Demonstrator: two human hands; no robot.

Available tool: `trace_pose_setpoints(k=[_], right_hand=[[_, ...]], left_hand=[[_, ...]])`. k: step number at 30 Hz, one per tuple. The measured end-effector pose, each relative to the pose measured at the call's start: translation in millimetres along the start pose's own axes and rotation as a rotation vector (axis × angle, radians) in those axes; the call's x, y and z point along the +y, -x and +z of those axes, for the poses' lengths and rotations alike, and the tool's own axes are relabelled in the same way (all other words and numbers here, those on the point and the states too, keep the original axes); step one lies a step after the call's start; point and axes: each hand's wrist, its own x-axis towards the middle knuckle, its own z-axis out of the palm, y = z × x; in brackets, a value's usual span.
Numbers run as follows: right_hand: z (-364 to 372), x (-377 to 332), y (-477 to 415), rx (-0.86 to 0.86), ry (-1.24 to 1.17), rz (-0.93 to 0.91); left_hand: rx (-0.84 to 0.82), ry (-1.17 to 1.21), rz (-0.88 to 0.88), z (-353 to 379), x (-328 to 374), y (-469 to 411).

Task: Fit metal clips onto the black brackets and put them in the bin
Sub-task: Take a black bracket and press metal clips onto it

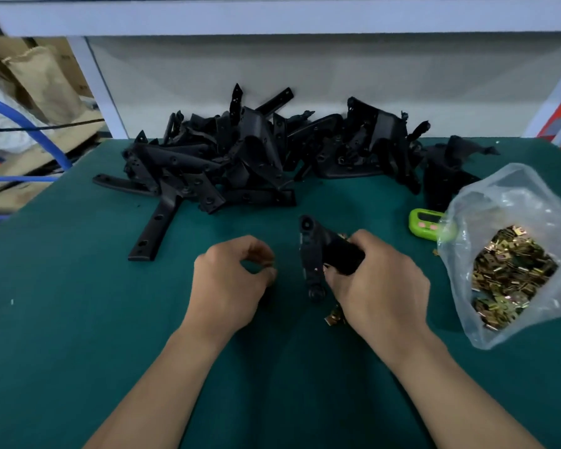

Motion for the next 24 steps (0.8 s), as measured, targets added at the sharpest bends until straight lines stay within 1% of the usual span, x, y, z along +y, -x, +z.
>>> trace_pose_setpoints(k=[3, 7, 12, 14, 16, 18, 22, 24], right_hand=[[-4.8, 1.7, 1.2, -0.024, 0.002, 0.011], [-7.5, 3.1, 4.7, -0.101, 0.075, -0.007], [-12.3, 10.1, -3.1, -0.096, 0.126, 0.074], [-11.8, 12.2, -4.9, -0.129, 0.152, 0.083], [-10.8, 13.1, -6.4, -0.156, 0.152, 0.081], [-10.9, 14.9, -7.7, -0.169, 0.143, 0.073], [-12.4, 17.3, -7.9, -0.171, 0.121, 0.03], [-12.7, 18.3, -8.3, -0.174, 0.107, 0.016]], left_hand=[[-0.011, 0.03, -0.012, 1.7, 4.4, 1.0], [-0.057, 0.003, -0.029, 6.0, 8.4, 0.8], [-0.057, 0.005, -0.029, 6.7, 4.3, 1.9], [-0.027, -0.084, -0.004, 5.6, 3.4, 1.8], [0.023, -0.253, 0.068, 7.2, 3.0, 1.8], [0.006, -0.384, 0.174, 13.8, 4.1, 3.1], [-0.127, -0.401, 0.358, 37.3, 16.8, 5.6], [-0.15, -0.447, 0.425, 44.4, 18.8, 1.3]])
